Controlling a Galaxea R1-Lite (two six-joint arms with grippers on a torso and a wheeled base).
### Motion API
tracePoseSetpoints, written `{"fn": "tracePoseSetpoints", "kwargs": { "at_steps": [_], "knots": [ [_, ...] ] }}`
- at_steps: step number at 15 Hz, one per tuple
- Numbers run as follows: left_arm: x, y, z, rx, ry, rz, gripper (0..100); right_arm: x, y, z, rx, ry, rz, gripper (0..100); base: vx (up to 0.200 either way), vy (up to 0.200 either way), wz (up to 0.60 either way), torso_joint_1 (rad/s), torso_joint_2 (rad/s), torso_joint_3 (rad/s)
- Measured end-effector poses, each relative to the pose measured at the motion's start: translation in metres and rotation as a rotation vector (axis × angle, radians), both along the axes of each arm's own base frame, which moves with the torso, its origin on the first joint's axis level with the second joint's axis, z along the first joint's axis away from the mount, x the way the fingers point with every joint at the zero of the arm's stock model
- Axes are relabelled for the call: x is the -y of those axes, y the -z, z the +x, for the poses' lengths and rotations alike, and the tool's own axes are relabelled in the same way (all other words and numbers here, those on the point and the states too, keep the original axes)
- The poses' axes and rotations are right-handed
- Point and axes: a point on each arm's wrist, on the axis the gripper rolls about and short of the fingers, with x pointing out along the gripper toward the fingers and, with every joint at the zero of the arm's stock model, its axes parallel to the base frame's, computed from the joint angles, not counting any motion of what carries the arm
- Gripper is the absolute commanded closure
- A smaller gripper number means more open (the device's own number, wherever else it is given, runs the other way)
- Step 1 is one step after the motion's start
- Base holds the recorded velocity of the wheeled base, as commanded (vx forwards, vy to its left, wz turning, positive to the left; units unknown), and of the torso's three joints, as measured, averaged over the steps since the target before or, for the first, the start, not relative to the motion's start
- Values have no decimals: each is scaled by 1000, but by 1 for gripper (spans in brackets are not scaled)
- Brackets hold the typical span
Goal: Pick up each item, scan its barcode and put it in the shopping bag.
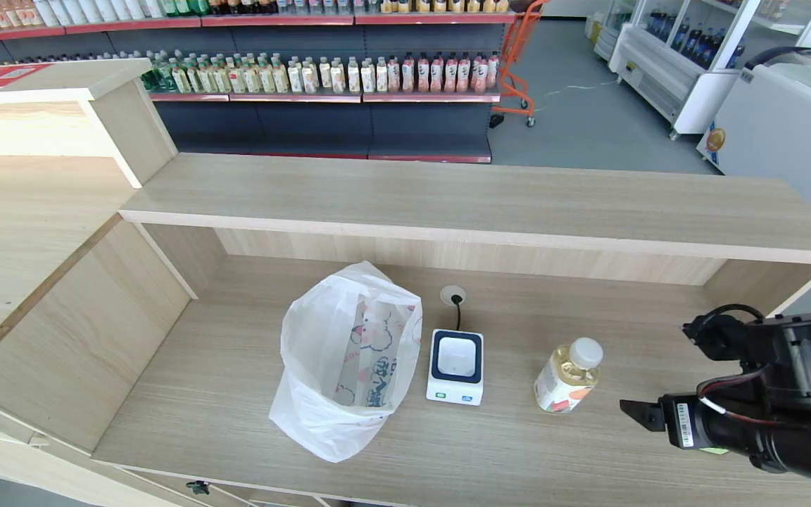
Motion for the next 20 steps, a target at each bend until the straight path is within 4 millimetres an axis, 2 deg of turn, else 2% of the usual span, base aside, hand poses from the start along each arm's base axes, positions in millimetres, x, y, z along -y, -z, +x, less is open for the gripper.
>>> {"fn": "tracePoseSetpoints", "kwargs": {
  "at_steps": [4,10,16,20],
  "knots": [
    [0,0,0,0,0,0,0,-26,28,22,51,-73,15,0,0,0,0,0,0,0],
    [0,0,0,0,0,0,0,-52,65,53,186,-108,4,0,0,0,0,0,0,0],
    [0,0,0,0,0,0,0,-66,96,74,269,-142,-33,0,0,0,0,0,0,0],
    [0,0,0,0,0,0,0,-74,107,94,324,-138,-11,0,0,0,0,0,0,0]
  ]
}}
